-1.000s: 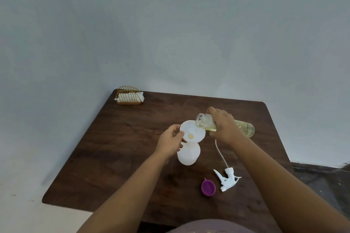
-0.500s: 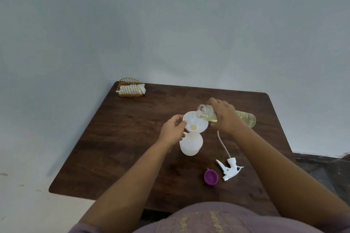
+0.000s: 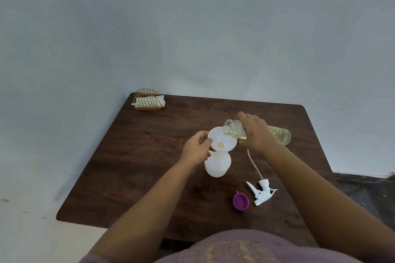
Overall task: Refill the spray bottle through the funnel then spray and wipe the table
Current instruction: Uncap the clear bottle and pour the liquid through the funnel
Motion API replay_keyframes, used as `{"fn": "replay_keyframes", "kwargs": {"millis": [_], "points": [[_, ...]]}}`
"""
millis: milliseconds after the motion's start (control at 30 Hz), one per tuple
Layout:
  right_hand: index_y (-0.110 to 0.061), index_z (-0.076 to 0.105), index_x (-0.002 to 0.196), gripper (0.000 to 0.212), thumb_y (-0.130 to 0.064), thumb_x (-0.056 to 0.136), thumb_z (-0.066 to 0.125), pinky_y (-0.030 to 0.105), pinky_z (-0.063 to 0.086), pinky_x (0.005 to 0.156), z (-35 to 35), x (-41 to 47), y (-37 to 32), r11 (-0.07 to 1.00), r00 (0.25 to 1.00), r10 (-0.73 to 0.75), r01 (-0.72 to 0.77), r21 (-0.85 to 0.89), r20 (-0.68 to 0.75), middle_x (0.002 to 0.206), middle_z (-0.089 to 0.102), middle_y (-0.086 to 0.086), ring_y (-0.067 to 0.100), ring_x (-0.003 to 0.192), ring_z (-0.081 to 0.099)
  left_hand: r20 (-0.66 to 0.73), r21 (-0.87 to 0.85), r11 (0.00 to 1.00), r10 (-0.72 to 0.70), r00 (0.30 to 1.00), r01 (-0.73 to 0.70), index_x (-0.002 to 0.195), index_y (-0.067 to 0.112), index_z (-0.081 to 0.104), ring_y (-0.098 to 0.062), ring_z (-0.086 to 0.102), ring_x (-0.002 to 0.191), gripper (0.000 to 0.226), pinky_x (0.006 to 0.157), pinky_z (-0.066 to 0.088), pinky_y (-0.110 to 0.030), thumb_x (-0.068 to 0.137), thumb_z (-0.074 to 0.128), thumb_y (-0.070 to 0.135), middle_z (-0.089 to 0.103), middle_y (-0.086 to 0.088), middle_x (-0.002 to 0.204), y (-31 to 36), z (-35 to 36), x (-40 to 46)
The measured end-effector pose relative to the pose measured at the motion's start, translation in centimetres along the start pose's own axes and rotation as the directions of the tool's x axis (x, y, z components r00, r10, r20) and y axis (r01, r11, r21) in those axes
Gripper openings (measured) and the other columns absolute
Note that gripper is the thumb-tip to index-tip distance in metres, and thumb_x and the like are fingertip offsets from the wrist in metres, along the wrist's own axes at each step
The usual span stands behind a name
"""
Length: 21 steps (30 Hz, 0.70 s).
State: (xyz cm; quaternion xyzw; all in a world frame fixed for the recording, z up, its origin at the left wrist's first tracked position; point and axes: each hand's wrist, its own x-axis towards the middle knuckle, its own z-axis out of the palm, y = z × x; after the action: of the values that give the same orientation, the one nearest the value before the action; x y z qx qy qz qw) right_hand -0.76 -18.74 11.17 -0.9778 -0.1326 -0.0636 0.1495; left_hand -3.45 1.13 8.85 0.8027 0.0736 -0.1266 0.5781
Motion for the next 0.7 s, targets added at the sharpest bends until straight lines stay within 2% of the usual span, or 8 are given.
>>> {"fn": "replay_keyframes", "kwargs": {"millis": [200,400,700], "points": [[-0.017,0.048,0.104,0.047,-0.02,0.065,0.073,0.033,0.034,0.072,-0.03,-0.04,0.16,1.0,1.0,0.008,-0.007,-0.023,0.014,0.091,0.056,-0.001,0.023,0.083,0.052,0.002,0.001,1.0,0.004,1.0,-0.004,0.118,0.025,0.059,-0.014,0.065,0.075,0.021,0.076,0.058,-0.037,0.099,0.051,0.027,0.069,0.0,0.101,-0.03,-0.02,0.12],[-0.017,0.047,0.107,0.049,-0.019,0.065,0.073,0.033,0.034,0.074,-0.19,-0.26,0.2,0.999,1.0,0.012,-0.011,-0.034,0.027,0.094,0.056,-0.001,0.022,0.086,0.052,0.003,0.004,1.0,0.004,1.0,-0.004,0.122,0.023,0.059,-0.014,0.064,0.078,0.025,0.076,0.058,-0.034,0.099,0.051,0.027,0.069,-0.004,0.106,0.03,0.0,0.09],[-0.017,0.047,0.109,0.051,-0.019,0.066,0.075,0.035,0.038,0.077,-0.35,-0.22,-0.21,0.997,0.999,0.0,0.002,-0.072,0.034,0.097,0.058,0.0,0.022,0.088,0.053,0.004,-0.012,1.0,0.003,1.0,-0.003,0.118,0.025,0.059,-0.014,0.065,0.078,0.021,0.078,0.059,-0.037,0.099,0.051,0.026,0.069,0.0,0.1,-0.03,-0.07,0.0]]}}
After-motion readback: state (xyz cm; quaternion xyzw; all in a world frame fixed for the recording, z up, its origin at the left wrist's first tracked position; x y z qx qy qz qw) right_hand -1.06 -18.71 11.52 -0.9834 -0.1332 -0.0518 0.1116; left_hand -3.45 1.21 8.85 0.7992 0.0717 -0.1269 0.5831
